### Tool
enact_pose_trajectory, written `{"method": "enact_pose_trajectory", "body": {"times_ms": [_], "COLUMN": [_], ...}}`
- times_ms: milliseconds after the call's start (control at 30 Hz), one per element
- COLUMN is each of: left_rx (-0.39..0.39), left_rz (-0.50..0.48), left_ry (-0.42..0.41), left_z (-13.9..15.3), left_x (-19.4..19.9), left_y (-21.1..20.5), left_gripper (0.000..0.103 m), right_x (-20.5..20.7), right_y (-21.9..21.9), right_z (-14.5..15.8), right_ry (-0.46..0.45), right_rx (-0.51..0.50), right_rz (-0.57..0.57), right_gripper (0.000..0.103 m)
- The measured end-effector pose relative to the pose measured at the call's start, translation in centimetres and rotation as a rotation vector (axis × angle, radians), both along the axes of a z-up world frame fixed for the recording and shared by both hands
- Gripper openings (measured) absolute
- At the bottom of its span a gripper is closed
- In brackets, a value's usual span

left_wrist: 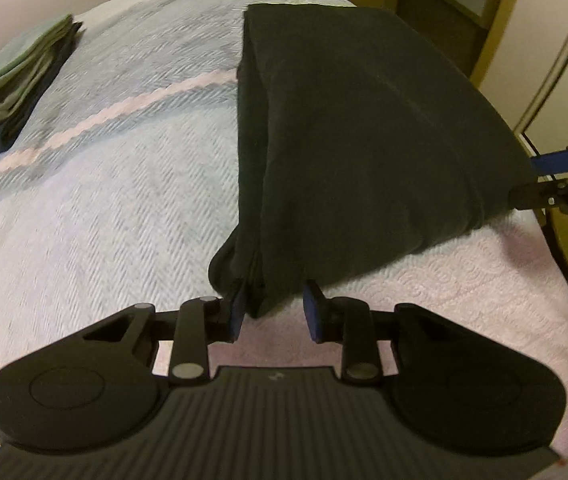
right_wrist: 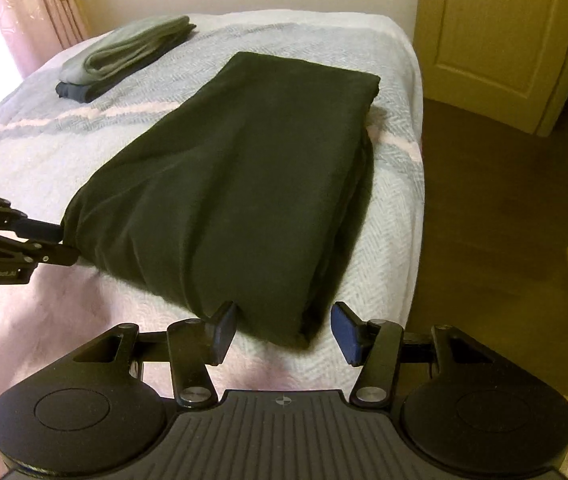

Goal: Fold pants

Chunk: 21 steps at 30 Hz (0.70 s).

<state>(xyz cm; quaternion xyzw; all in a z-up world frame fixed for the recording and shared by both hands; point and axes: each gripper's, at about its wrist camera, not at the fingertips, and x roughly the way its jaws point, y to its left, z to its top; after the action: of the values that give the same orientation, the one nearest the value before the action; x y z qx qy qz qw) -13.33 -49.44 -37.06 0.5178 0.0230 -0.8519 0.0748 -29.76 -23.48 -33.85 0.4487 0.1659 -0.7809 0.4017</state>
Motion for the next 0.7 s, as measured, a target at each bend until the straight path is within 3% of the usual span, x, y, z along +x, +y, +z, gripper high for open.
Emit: {"method": "enact_pose_trajectory", "body": {"times_ms": [67, 167, 233, 400, 533, 633, 700], "left_rx": [0.007, 0.009, 0.004, -0.031, 0.025, -0.042, 0.012], "left_rz": [-0.023, -0.040, -0.047, -0.059, -0.060, -0.087, -0.062], "left_ry": [0.004, 0.013, 0.035, 0.086, 0.089, 0.060, 0.072], "left_z": [-0.3, -0.5, -0.4, 0.4, -0.4, -1.0, -0.2], "left_x": [-0.2, -0.2, 0.0, 1.0, 1.7, 1.3, 1.5], "left_y": [-0.2, -0.3, -0.5, -1.0, -2.6, -1.7, -2.1], "left_gripper": [0.023, 0.018, 0.000, 0.001, 0.003, 0.003, 0.003], "right_x": [0.4, 0.8, 0.8, 0.0, 0.4, 0.4, -0.8], "right_y": [-0.3, -0.4, -0.1, 1.5, 1.5, 0.9, 1.2], "right_z": [-0.3, -0.7, -0.8, -1.1, -2.6, -1.8, -0.7], "right_ry": [0.001, 0.024, 0.046, 0.075, 0.108, 0.078, 0.012], "right_rx": [0.006, 0.005, 0.005, -0.022, 0.013, 0.055, 0.044], "right_rz": [0.010, 0.006, 0.021, 0.094, 0.161, 0.167, 0.128], "right_gripper": [0.034, 0.032, 0.019, 0.013, 0.013, 0.014, 0.015]}}
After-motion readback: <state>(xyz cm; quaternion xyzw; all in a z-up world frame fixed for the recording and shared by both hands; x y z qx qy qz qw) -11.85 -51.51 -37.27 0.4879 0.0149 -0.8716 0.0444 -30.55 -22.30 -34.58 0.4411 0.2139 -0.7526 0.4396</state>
